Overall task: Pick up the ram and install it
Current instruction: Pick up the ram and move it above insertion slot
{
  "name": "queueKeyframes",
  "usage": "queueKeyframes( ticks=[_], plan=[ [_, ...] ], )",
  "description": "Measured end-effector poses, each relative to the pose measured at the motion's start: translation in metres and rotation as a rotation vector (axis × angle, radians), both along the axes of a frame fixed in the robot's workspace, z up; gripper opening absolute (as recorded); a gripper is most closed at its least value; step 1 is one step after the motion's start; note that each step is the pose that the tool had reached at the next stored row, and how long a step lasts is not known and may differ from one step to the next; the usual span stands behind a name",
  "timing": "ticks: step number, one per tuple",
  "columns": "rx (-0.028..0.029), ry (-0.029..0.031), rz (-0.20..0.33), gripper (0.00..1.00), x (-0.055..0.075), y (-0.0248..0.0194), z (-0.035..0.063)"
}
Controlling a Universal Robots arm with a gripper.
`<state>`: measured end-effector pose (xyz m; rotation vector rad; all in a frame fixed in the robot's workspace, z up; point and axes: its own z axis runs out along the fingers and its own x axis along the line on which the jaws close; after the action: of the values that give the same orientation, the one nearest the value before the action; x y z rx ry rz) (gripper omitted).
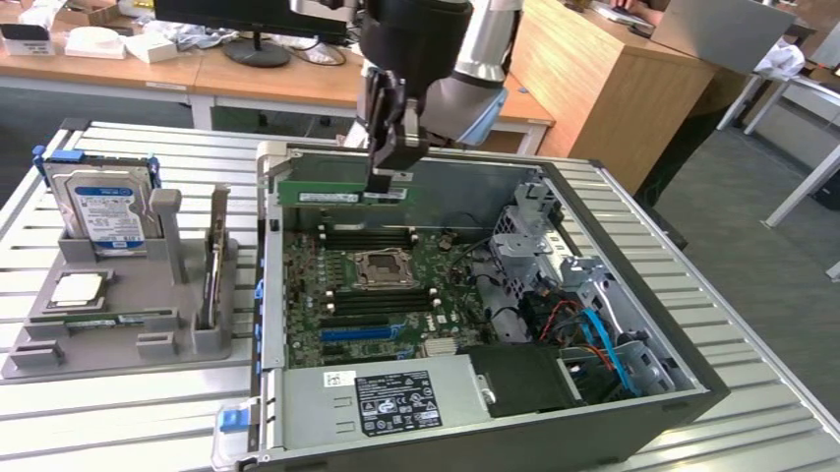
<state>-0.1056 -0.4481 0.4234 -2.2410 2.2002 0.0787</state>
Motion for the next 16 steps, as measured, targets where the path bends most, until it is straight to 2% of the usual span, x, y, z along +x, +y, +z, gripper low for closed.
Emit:
queueKeyframes(
  ticks=[16],
  plan=[
    [0.0, 0.0, 0.0, 0.11, 0.05, 0.0001, -0.0001]
  ],
)
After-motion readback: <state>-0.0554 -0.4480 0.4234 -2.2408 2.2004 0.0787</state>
